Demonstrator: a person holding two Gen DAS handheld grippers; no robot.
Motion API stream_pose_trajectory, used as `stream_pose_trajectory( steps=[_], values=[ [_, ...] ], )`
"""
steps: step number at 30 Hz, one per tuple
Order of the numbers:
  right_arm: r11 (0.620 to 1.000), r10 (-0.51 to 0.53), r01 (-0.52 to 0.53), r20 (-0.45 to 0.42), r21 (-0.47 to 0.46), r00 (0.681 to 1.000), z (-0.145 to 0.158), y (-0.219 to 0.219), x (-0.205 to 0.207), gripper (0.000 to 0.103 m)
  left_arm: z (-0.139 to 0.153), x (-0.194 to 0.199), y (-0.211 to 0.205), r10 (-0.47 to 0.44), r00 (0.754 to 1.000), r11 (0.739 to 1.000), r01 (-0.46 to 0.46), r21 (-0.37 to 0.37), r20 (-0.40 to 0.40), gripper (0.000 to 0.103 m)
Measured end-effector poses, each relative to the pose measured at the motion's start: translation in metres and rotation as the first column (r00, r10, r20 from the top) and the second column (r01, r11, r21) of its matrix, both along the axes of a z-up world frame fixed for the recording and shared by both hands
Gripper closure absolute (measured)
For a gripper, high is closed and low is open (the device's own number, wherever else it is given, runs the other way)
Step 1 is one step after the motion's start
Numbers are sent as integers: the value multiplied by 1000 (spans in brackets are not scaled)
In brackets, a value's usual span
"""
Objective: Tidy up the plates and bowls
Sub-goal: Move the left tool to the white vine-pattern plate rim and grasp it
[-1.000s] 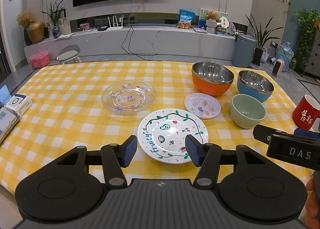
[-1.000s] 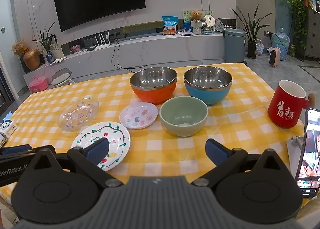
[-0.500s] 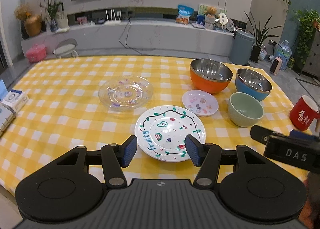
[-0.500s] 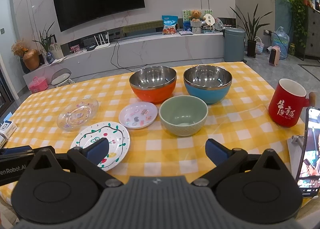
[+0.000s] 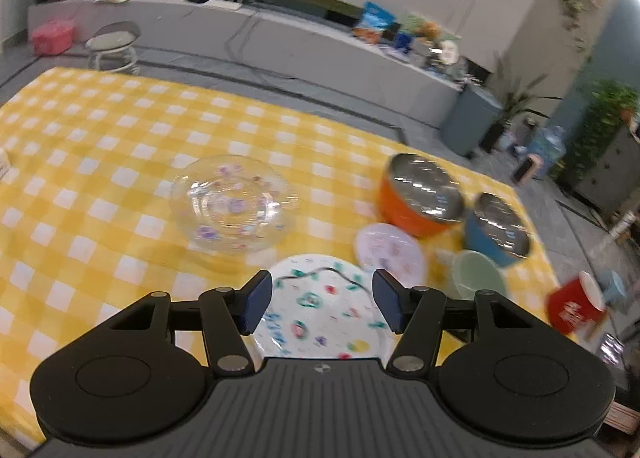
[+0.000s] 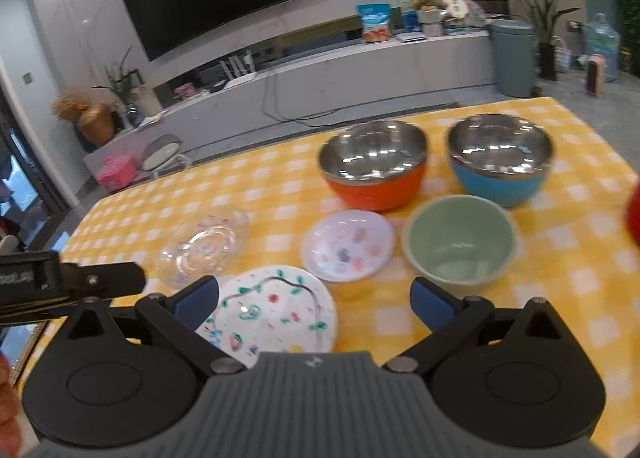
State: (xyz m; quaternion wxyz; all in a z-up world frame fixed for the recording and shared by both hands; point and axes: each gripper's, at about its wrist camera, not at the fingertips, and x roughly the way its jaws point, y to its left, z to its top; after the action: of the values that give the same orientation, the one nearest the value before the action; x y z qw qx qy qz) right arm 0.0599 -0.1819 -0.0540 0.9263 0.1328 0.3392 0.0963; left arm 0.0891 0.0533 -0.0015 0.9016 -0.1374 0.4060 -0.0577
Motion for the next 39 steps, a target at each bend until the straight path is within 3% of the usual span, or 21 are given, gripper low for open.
stream_pose_trajectory(
  steps=[4, 6, 9, 11, 14, 17, 23, 26, 28, 33, 39],
  values=[
    [1000, -17, 17, 1, -24, 1000, -11, 9, 14, 3, -24, 13, -3, 8, 1000, 995, -10, 96, 22, 41],
    [1000, -18, 18, -3, -7, 1000, -18, 7, 18, 3, -34, 15, 1, 9, 1000, 997, -10, 82, 8, 41],
    [999, -31, 31, 0, 20, 1000, -29, 2, 19, 3, -48, 21, 12, -20, 999, 1000, 20, 1, -38, 39],
    [999, -28, 29, -18, 32, 999, -37, 1, 24, 3, -56, 24, 14, -10, 999, 1000, 11, 25, -52, 39],
    [998, -29, 32, -57, 52, 998, -45, 0, 29, 4, -64, 24, 21, 34, 998, 999, -31, 44, -55, 30],
    [998, -17, 20, -49, 57, 999, -48, 1, 31, 6, -69, 21, 24, 17, 1000, 997, -15, 78, -25, 30],
    [999, -18, 21, -67, 50, 998, -58, 0, 33, 25, -73, 21, 18, -28, 1000, 995, 29, 99, -10, 30],
    [999, 0, 3, -87, 36, 996, -63, 2, 36, 38, -77, 22, 19, -32, 999, 997, 34, 75, -21, 32],
    [999, 9, -4, -103, 45, 995, -66, 2, 38, 51, -80, 23, 22, -34, 999, 998, 35, 44, -33, 37],
    [997, 16, -5, -137, 82, 990, -75, 0, 42, 67, -86, 27, 26, -21, 997, 1000, 21, -5, -69, 47],
    [997, 18, -7, -145, 79, 989, -79, 1, 42, 75, -86, 25, 23, -34, 998, 999, 34, -8, -56, 56]
  ],
)
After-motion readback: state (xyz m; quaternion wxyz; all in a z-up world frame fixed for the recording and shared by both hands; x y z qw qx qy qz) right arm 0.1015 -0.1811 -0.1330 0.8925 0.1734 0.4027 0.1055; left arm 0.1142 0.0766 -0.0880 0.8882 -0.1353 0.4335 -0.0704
